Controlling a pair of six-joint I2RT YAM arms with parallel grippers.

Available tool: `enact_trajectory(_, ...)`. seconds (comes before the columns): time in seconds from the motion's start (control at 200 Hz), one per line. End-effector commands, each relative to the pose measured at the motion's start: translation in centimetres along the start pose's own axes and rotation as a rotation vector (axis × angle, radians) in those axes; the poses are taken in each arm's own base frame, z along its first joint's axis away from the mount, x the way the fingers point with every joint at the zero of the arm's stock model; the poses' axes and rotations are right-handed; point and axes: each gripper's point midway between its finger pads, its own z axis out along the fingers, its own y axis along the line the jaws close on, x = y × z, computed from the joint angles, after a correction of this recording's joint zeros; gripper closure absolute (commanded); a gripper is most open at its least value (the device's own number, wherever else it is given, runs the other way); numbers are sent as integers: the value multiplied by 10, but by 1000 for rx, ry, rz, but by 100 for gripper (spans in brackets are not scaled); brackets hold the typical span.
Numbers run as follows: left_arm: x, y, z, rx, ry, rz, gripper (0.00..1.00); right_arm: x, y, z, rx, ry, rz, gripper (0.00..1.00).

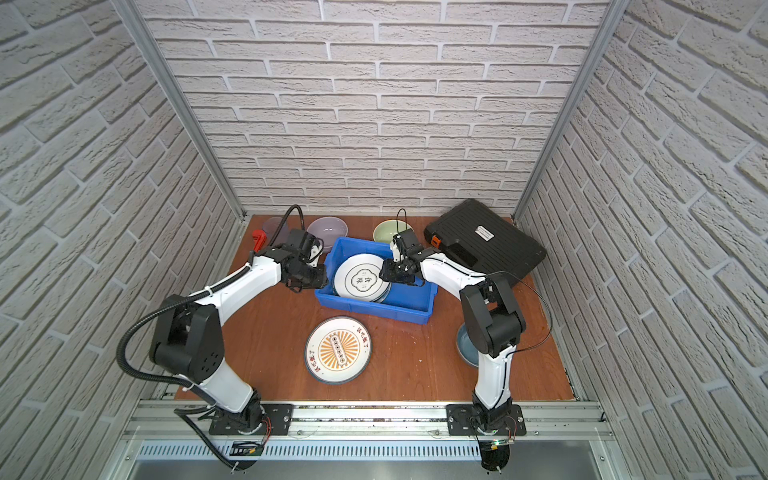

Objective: Place the mixed dishes into the plastic bin
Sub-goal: 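Lower the green-rimmed plate onto the plates in the bin and release, then move both grippers out of the bin toward the orange-sunburst plate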

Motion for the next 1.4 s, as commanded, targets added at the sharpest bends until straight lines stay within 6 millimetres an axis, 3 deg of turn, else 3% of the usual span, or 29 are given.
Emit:
enact_trajectory(0.0, -5, 0, -10, 4, -33, 4, 64, -8, 14, -3, -27, -23, -32, 51)
enact_trajectory(0.33, -8, 0, -19, -3, -55, 4, 63, -9, 20, -9, -35, -32, -40, 51)
enact_trajectory(0.555, -15, -4, -52, 1, -120, 12, 54, -16, 35, -52, -52, -89, -114, 49)
enact_trajectory(0.73, 2, 0, -70, -6, -109, 11, 43, -4, 45, -90, -88, -123, -157, 46)
enact_trajectory(0.835, 22, 5, -76, -8, -103, -10, 38, 11, 49, -111, -113, -154, -174, 39)
enact_trajectory(1.02, 67, 20, -83, -35, -79, -73, 32, 57, 60, -130, -227, -153, -166, 36)
enact_trajectory(1.235, 111, 26, -85, -17, -33, -136, 34, 123, 71, -129, -265, -80, -252, 36)
enact_trajectory(1.395, 135, 25, -78, 4, -9, -200, 44, 160, 70, -113, -223, -37, -271, 39)
